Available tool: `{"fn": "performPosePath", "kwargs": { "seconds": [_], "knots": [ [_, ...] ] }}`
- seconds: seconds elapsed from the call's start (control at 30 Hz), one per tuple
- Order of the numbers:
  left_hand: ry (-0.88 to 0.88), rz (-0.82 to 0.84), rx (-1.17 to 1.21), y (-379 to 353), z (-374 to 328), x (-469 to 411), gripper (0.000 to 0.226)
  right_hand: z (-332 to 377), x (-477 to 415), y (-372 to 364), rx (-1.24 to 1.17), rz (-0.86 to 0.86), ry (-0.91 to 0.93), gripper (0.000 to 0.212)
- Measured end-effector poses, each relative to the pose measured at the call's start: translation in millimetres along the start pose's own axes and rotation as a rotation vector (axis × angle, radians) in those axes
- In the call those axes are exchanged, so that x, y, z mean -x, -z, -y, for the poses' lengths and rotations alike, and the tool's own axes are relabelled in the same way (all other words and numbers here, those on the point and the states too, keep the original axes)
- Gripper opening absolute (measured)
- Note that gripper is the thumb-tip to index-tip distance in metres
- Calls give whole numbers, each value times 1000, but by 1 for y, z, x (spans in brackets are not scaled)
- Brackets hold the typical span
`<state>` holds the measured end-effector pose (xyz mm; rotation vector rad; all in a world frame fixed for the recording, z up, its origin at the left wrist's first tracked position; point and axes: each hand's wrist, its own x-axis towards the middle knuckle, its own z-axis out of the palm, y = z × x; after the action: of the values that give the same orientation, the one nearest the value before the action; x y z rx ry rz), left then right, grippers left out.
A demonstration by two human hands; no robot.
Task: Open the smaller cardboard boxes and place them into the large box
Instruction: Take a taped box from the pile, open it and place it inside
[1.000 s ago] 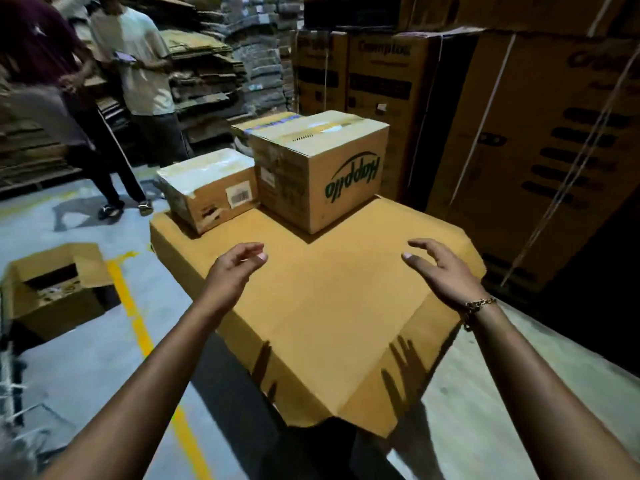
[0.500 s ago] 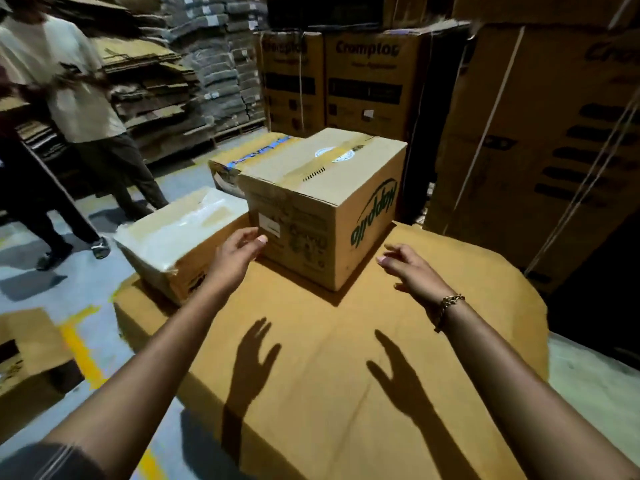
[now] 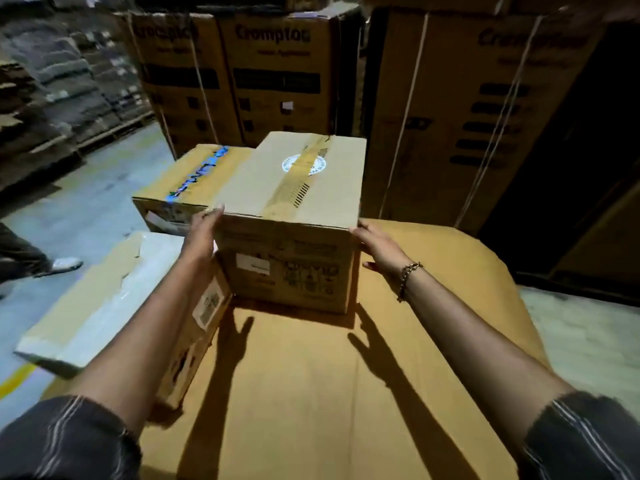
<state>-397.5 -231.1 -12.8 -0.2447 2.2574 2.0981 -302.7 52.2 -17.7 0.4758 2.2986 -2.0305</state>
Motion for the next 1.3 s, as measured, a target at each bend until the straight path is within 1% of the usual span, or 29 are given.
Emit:
{"fn": "performPosePath", "kwargs": {
  "seconds": [0.1,0.2,0.27,0.33,0.4,0.47,0.5,0.53,0.6,0.67,0.7,0.77,0.8,0.83,0.9,0.93,0.97,1.0,1.03,1.07,1.13,1.17,1.23,1.3],
  "knots": [
    [-36,81,-67,0,9,7,57,-1,12,3,10,-76,56,65],
    [-75,166,-90,-5,20,30,52,-7,32,28,-12,-174,27,70],
    [-100,241,-106,-9,25,55,58,-12,56,45,-25,-228,-5,73],
    [-116,277,-102,-10,29,80,56,-22,86,62,-11,-289,-16,76],
    [-117,294,-132,-9,29,106,48,-35,119,81,46,-368,1,68],
    [-100,340,-144,-8,27,132,49,-45,148,104,122,-463,2,56],
    [-70,365,-144,-10,24,141,51,-45,160,114,137,-484,-11,50],
    [-31,377,-149,-13,23,145,52,-46,167,124,164,-476,-43,45],
    [56,412,-216,-25,16,146,53,-43,171,135,232,-357,-116,44],
    [149,523,-303,-39,7,147,55,-39,163,139,207,-187,-199,60],
    [185,571,-317,-45,5,149,61,-40,159,142,177,-130,-224,72],
    [194,601,-302,-52,10,143,83,-48,146,154,132,-94,-203,94],
    [177,601,-289,-53,9,147,88,-52,144,158,134,-101,-182,96],
    [144,597,-266,-52,10,153,89,-48,152,155,139,-136,-145,85],
    [72,580,-211,-54,9,173,79,-49,164,156,160,-195,-59,54],
    [33,578,-165,-54,12,180,72,-51,170,157,142,-210,-6,46],
    [-10,577,-105,-55,16,188,66,-54,177,158,94,-206,51,45],
    [-50,567,-51,-56,21,193,61,-57,181,160,42,-205,113,49],
    [-90,548,-18,-56,25,197,61,-62,185,162,12,-205,158,54],
    [-126,530,-14,-55,30,199,67,-67,188,163,16,-207,188,57],
    [-170,504,-99,-53,41,201,85,-83,188,164,133,-216,190,60],
    [-182,497,-169,-53,48,201,85,-91,189,163,189,-209,180,56],
    [-152,480,-269,-55,62,204,68,-108,191,161,211,-203,141,46],
    [-71,425,-252,-58,72,213,62,-114,199,157,101,-223,100,41]
  ]
}}
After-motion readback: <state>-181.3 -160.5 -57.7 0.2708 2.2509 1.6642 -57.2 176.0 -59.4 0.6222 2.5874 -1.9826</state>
